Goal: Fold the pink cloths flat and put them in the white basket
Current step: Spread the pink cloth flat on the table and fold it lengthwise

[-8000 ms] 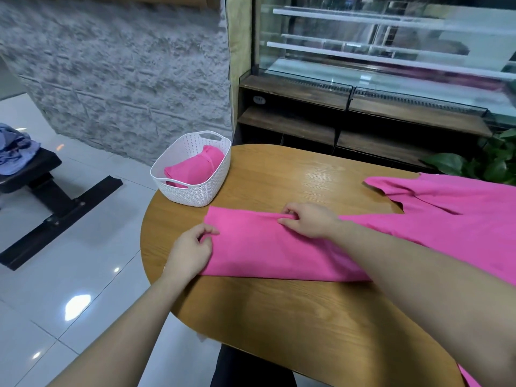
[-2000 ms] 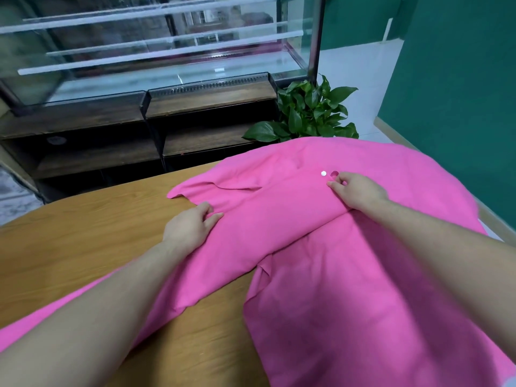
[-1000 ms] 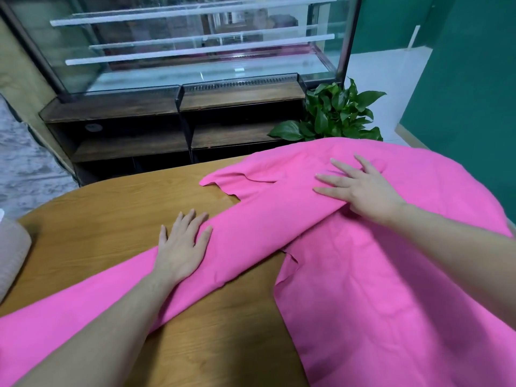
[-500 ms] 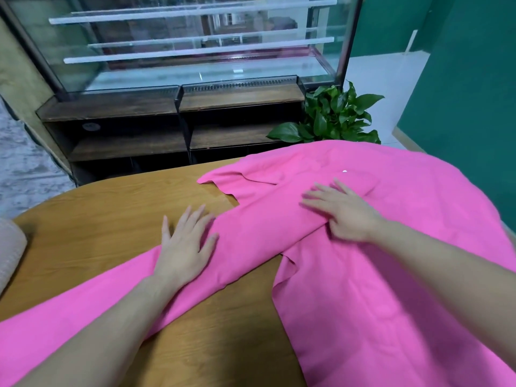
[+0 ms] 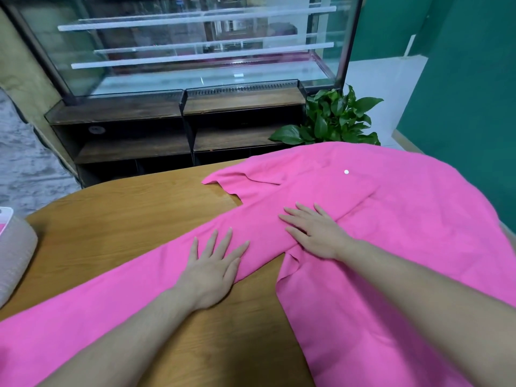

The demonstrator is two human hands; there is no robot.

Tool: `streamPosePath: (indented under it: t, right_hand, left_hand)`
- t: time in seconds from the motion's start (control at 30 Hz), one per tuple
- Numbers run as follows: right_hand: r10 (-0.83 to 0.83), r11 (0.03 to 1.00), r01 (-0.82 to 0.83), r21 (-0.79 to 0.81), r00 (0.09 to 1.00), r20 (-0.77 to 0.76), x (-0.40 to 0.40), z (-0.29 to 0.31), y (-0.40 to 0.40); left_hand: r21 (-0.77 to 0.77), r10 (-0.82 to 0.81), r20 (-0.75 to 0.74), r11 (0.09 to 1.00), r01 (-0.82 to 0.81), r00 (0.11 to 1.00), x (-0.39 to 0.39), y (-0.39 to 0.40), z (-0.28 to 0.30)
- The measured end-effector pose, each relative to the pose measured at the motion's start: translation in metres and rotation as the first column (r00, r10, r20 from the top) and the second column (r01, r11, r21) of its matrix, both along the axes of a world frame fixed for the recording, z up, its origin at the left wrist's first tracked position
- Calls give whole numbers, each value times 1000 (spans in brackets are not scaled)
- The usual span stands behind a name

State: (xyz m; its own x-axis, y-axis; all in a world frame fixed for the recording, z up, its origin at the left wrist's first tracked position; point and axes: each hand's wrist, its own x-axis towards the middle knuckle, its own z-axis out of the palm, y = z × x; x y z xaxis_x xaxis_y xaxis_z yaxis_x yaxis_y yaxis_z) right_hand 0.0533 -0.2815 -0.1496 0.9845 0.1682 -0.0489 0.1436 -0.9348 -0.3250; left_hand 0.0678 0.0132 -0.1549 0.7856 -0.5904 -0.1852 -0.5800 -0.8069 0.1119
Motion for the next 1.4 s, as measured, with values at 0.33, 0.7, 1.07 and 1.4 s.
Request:
streamPosePath:
  t: [0.33, 0.7, 1.07, 1.4]
  right_hand:
    - [-648, 698, 680, 223, 733, -206, -16, 24, -11]
    - [-407, -252, 610, 751, 637, -654, -14, 36, -13]
    - [-243, -523, 482, 703, 706, -665, 15, 47, 45]
    - [83, -132, 624, 770, 781, -618, 48, 84, 104]
  left_hand:
    - [-252, 326, -29, 913, -322, 945, 79, -15, 21]
    - [-288, 191, -364, 908, -305, 912, 114, -44, 37]
    - [-216, 52, -937, 690, -690, 345, 63, -19, 90]
    - [-254, -75, -967, 349, -902, 243, 23, 2, 100]
